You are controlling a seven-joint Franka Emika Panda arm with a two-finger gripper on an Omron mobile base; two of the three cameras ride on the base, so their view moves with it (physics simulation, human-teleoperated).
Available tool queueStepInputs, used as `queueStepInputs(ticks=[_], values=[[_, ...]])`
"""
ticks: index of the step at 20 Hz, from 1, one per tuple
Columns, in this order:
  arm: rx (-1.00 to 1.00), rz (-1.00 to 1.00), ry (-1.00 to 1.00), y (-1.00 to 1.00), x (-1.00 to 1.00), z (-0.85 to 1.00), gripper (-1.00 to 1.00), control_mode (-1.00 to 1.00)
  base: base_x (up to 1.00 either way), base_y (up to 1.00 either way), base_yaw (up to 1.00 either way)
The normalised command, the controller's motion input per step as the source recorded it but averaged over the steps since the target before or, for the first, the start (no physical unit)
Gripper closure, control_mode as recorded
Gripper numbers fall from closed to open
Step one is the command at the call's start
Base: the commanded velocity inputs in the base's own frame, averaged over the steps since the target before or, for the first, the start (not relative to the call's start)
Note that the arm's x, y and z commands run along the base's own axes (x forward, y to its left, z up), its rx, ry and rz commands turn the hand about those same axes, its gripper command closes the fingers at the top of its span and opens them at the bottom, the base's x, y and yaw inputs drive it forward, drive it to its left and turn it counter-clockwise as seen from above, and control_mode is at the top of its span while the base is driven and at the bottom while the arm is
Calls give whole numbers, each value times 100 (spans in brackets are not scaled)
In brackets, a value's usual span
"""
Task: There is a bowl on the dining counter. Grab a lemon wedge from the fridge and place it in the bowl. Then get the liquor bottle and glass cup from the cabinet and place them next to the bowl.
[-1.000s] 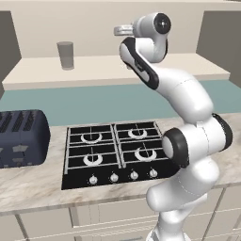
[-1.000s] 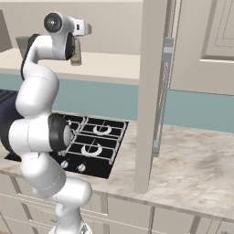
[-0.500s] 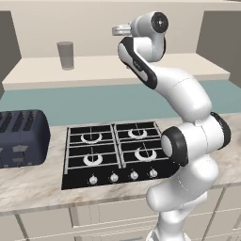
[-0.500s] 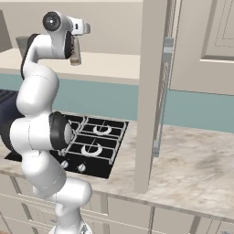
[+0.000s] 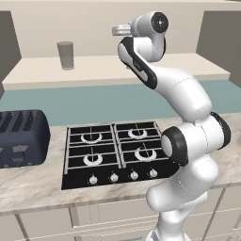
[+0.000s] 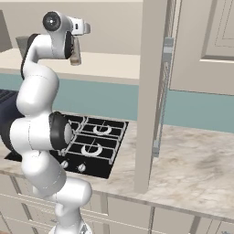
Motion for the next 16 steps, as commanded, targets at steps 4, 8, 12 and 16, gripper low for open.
queueStepInputs(ticks=[4,8,12,16], values=[[0,0,0,0,0,-4,100,-100,0,0,0],[0,0,0,0,0,-8,100,-100,0,0,0],[0,0,0,0,0,-8,100,-100,0,0,0],[0,0,-4,0,-36,-7,100,-100,0,0,0]])
